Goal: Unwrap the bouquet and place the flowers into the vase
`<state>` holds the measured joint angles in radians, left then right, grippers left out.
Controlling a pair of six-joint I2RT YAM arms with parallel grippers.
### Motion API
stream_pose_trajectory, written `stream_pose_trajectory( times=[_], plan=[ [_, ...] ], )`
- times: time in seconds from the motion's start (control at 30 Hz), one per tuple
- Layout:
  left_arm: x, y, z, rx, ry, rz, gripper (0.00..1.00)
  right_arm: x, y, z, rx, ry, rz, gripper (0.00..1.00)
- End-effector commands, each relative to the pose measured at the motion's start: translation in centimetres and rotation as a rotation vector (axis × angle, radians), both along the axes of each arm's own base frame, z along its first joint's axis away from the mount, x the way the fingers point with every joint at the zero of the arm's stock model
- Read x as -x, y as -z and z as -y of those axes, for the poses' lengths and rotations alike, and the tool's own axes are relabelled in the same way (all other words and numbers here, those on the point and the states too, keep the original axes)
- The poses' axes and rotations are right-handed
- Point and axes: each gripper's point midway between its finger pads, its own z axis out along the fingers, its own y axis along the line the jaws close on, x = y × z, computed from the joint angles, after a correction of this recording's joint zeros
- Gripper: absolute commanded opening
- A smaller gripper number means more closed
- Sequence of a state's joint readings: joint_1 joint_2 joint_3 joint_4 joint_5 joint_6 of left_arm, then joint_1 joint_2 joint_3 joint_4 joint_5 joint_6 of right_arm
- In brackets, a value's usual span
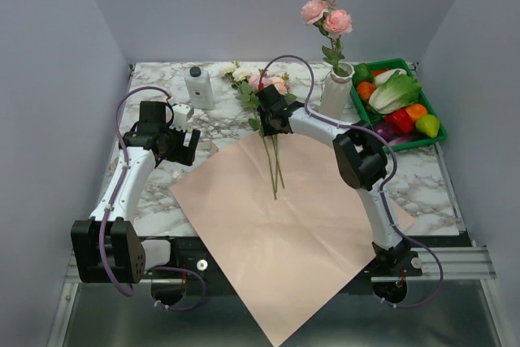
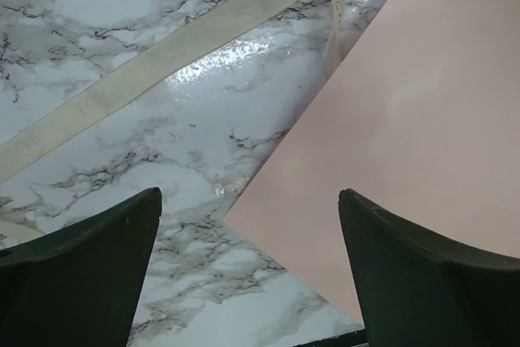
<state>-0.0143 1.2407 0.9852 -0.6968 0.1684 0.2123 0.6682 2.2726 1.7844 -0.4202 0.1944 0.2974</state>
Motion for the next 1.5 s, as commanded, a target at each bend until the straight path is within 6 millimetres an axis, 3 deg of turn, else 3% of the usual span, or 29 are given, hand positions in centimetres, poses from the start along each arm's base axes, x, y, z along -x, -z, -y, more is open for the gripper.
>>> stream_pose_trajectory(
  times=[0.0, 0.17, 0.3, 0.33, 0.4, 0.43, 0.5, 0.53, 0.6, 0.63, 0.67, 0.73, 0.8, 0.83, 0.87, 0.9, 1.0, 1.03, 1.17, 1.23, 1.27, 1.47],
  plan=[
    [-0.2, -0.1, -0.3, -0.006, -0.014, 0.004, 0.99, 0.6, 1.7, -0.3, 0.02, -0.002, -0.059, 0.31],
    [-0.1, -0.4, -0.2, 0.003, -0.018, 0.009, 0.99, 0.4, 0.6, 0.0, 0.025, 0.009, -0.039, 0.11],
    [0.0, -0.6, -0.2, 0.007, -0.018, 0.011, 0.99, 0.0, -3.6, -0.3, -0.021, 0.007, 0.034, 0.0],
    [0.0, -0.6, -0.1, 0.009, -0.016, 0.011, 0.99, -0.2, -6.0, -0.3, -0.047, 0.002, 0.076, 0.0],
    [0.0, -0.8, 0.0, 0.017, -0.018, 0.011, 0.99, -0.3, -8.7, -0.5, -0.08, -0.005, 0.13, 0.01],
    [0.0, -0.9, 0.1, 0.019, -0.018, 0.013, 0.99, -0.3, -11.3, -0.4, -0.107, -0.008, 0.176, 0.0],
    [0.0, -1.1, 0.2, 0.027, -0.016, 0.018, 0.99, -0.3, -14.3, -0.6, -0.155, -0.027, 0.238, 0.01],
    [0.0, -1.2, 0.3, 0.03, -0.017, 0.02, 0.99, -0.1, -17.2, -0.5, -0.176, -0.044, 0.291, 0.01],
    [-0.1, -1.5, 0.3, 0.033, -0.018, 0.025, 0.99, 0.2, -20.3, -0.8, -0.212, -0.072, 0.358, 0.01],
    [-0.1, -1.5, 0.3, 0.033, -0.016, 0.024, 0.99, 0.5, -22.1, -0.8, -0.224, -0.1, 0.399, 0.01],
    [-0.2, -1.7, 0.3, 0.034, -0.017, 0.028, 0.99, 1.0, -25.4, -0.8, -0.272, -0.123, 0.468, 0.01],
    [-0.2, -1.8, 0.2, 0.033, -0.019, 0.026, 0.99, 1.9, -28.2, -0.6, -0.289, -0.178, 0.551, 0.01],
    [-0.3, -2.0, 0.3, 0.033, -0.018, 0.028, 0.99, 3.1, -33.8, -0.1, -0.366, -0.214, 0.7, 0.01],
    [-0.3, -2.1, 0.3, 0.034, -0.018, 0.029, 0.99, 3.5, -34.5, 0.1, -0.349, -0.248, 0.746, 0.01],
    [-0.3, -2.2, 0.4, 0.036, -0.017, 0.031, 0.99, 3.9, -37.2, 0.2, -0.391, -0.255, 0.831, 0.01],
    [-0.4, -2.3, 0.4, 0.037, -0.016, 0.031, 0.99, 4.7, -39.8, 1.2, -0.391, -0.26, 0.91, 0.01],
    [-0.4, -2.3, 0.5, 0.043, -0.016, 0.031, 0.99, 5.3, -44.9, 3.9, -0.369, -0.2, 1.134, 0.01],
    [-0.4, -2.3, 0.4, 0.043, -0.017, 0.03, 0.99, 6.2, -47.4, 5.6, -0.345, -0.17, 1.229, 0.01],
    [-0.5, -2.1, 0.4, 0.037, -0.016, 0.026, 0.99, 6.3, -52.5, 11.7, -0.301, 0.029, 1.491, 0.01],
    [-0.6, -2.1, 0.4, 0.036, -0.015, 0.025, 0.99, 5.6, -53.4, 13.8, -0.315, 0.098, 1.518, 0.01],
    [-0.8, -2.2, 0.4, 0.036, -0.014, 0.026, 0.99, 4.6, -53.5, 16.0, -0.306, 0.157, 1.531, 0.01],
    [-1.0, -2.5, 0.3, 0.027, -0.001, 0.034, 0.99, 0.7, -52.6, 22.3, -0.324, 0.317, 1.556, 0.01]
  ],
)
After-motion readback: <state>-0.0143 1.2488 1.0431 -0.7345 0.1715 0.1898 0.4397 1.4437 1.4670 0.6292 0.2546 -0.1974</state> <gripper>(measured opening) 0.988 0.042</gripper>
